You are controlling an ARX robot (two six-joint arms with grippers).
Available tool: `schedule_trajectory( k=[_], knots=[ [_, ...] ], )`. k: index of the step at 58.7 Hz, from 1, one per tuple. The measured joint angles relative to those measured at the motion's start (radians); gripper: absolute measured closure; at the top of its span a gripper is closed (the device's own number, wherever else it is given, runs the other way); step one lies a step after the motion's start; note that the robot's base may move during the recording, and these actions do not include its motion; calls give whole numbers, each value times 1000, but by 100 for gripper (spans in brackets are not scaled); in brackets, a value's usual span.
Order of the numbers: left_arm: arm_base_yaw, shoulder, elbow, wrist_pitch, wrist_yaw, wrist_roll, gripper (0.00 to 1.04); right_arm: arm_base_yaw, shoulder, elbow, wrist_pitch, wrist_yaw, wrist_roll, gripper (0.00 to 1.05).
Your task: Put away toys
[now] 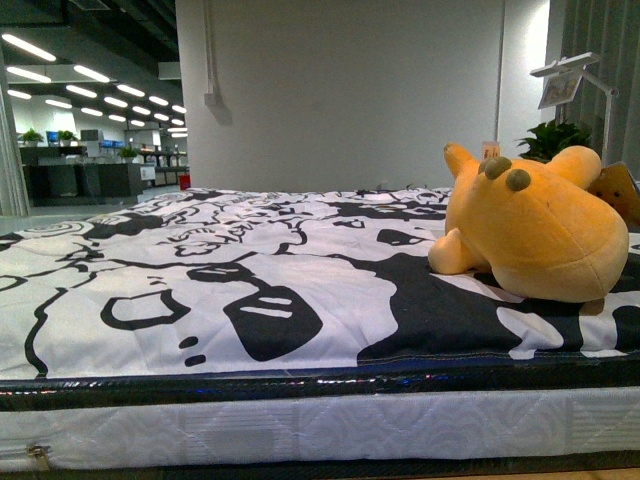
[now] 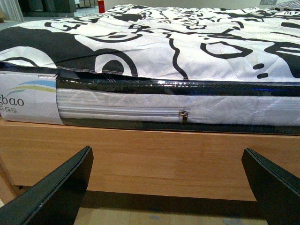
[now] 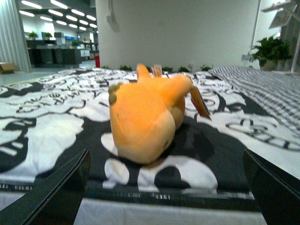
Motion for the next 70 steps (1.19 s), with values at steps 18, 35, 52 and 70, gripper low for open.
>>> schedule_trajectory(
  k=[18,35,52,70],
  knots=[
    [0,0,0,0,0,0,6,118,464,367,74,100,-101,6],
    [0,0,0,0,0,0,6,174,759,497,92,208,-216,6],
    [0,0,0,0,0,0,6,174,889,579,90,263,-294,6],
    [0,0,0,0,0,0,6,174,981,623,77,324,-351,6]
  ],
)
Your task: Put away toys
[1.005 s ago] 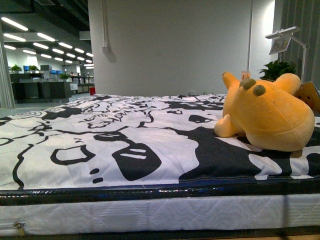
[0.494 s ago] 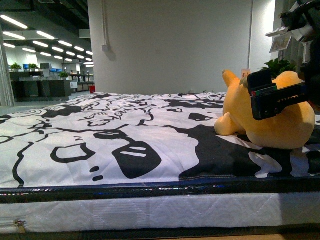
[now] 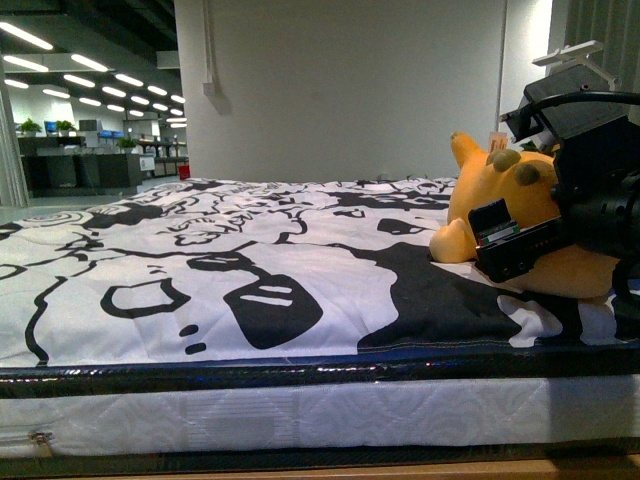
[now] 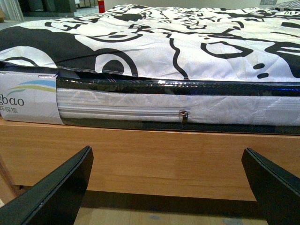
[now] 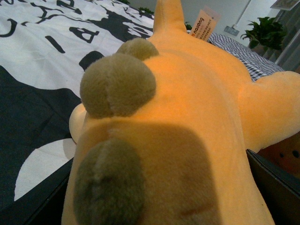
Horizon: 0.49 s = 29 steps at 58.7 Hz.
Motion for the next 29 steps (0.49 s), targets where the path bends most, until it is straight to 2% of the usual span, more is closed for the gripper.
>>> schedule_trajectory(
  k=[7,17,29],
  knots=[
    [0,0,0,0,0,0,6,0,2,1,2,29,7,9],
    [0,0,0,0,0,0,6,-6,-13,-8,-20,45,52,31],
    [0,0,0,0,0,0,6,-46,-106,-54,-100,-3,215,59]
  ],
)
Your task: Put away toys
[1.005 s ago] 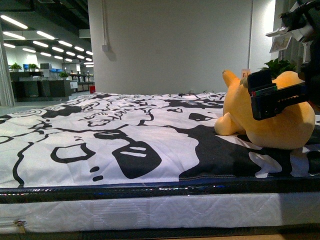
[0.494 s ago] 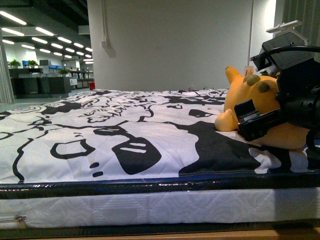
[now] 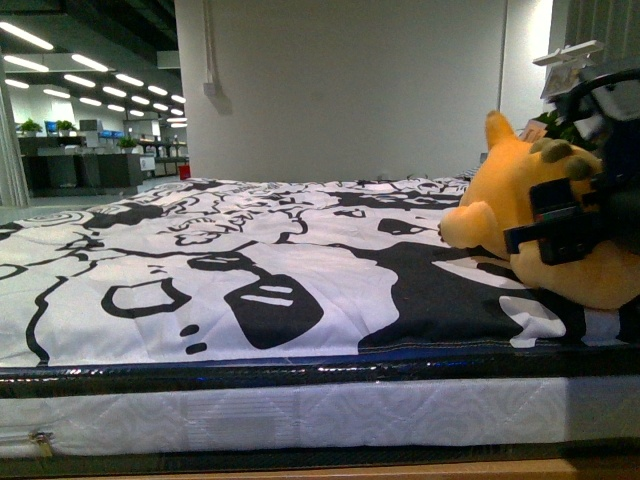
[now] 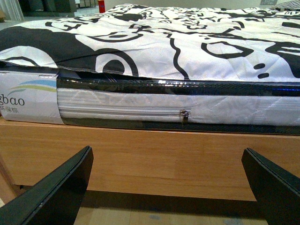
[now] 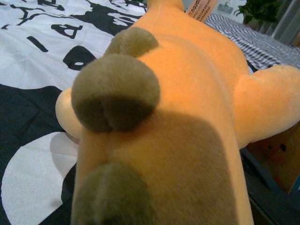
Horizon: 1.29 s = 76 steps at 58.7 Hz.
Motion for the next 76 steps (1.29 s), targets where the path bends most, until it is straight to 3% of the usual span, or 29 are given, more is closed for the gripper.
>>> schedule_trajectory(
  k=[13,21,38,57,76],
  knots=[
    [0,0,0,0,0,0,6,-71,-204,-133,-45,-122,205,86],
    [0,0,0,0,0,0,6,-126,-380,-242,-73,-220,315,95],
    [0,0,0,0,0,0,6,-285,-777,-496,-163,-414,414,97],
    [0,0,0,0,0,0,6,-520,-1310,-771,-393,-668,414,97],
    [0,0,0,0,0,0,6,-467,-1460,-872,-381,-647,404,97]
  ],
)
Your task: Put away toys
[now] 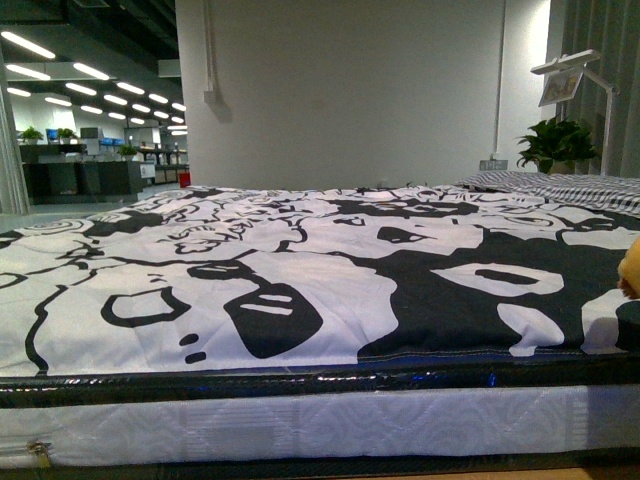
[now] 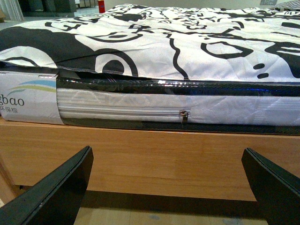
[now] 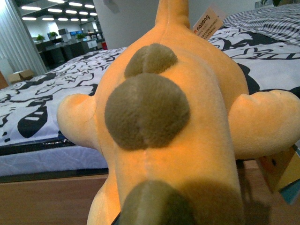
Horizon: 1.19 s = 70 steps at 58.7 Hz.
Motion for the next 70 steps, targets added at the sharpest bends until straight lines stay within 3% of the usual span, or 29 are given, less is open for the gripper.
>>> schedule_trajectory(
  k=[70],
  knots=[
    [2,0,0,0,-1,0,6,4,-4,-2,4,2,-1,97]
  ],
)
